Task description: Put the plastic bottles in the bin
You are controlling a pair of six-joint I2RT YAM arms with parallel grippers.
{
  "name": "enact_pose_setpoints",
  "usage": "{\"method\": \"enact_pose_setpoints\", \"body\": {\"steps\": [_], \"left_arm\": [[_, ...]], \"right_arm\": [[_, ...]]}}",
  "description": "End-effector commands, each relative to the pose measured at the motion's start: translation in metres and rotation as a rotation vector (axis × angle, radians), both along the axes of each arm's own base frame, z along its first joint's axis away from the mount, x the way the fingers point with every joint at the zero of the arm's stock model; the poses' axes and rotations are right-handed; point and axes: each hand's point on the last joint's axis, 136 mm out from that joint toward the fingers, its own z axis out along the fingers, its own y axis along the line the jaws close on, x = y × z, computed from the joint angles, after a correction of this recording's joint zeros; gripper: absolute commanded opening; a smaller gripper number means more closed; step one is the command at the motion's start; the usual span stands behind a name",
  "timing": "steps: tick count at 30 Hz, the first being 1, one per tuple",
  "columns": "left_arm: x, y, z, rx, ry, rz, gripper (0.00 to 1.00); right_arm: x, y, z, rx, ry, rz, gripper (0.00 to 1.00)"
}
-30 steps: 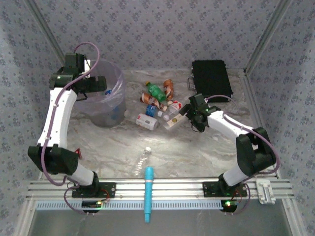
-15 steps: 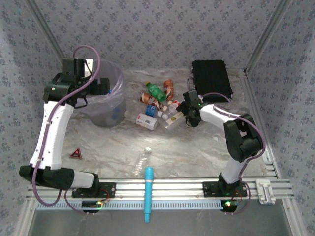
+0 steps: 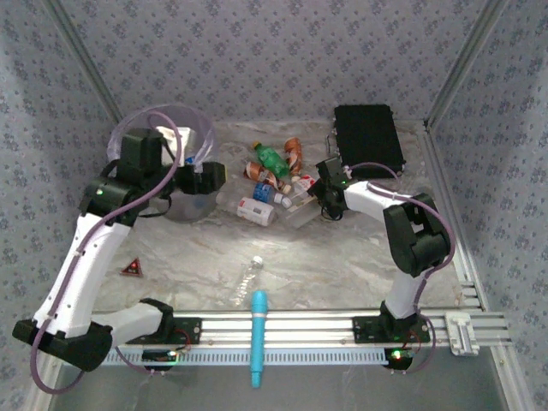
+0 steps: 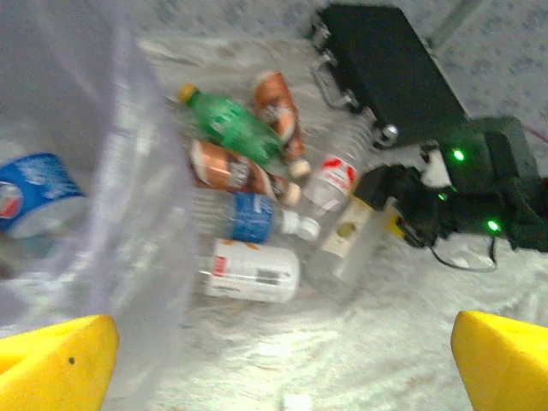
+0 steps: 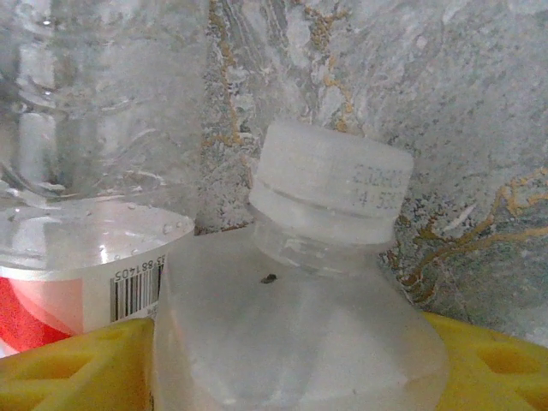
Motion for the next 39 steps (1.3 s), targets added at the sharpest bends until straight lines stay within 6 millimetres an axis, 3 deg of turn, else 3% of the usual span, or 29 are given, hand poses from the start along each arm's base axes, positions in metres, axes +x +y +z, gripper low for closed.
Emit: {"method": "enact_pose_setpoints", "body": {"steps": [1,7,13,21,29,39], "left_arm": [[-0.003,-0.026,0.004,-0.099,0.009,-0.087,0.99],[-0.005,-0.059,-0.009,-0.168,0.052,-0.176,0.99],[-0.007,-0.108,-0.030,-0.191,0.101,-0.284,1.00],[0.006,-0.169,-0.066,-0.256,0.203,-0.343,1.00],[0.008,-0.216,-0.094,-0.248,0.258,-0.406,0.99],[0.017,-0.238,-0.121,-0.206,0.307,-0.423,0.91]], "right_arm": [[-0.001,-0.007,0.008,-0.029,-0.023,-0.018,0.69],[-0.009,-0.021,0.036,-0.029,-0.071,-0.016,0.62],[-0.018,-0.027,0.079,-0.015,-0.139,0.067,0.60],[-0.023,-0.006,0.143,0.082,-0.293,0.253,0.58],[-0.025,0.025,0.165,0.207,-0.353,0.336,0.58],[-0.029,0.042,0.185,0.288,-0.387,0.385,0.58]]}}
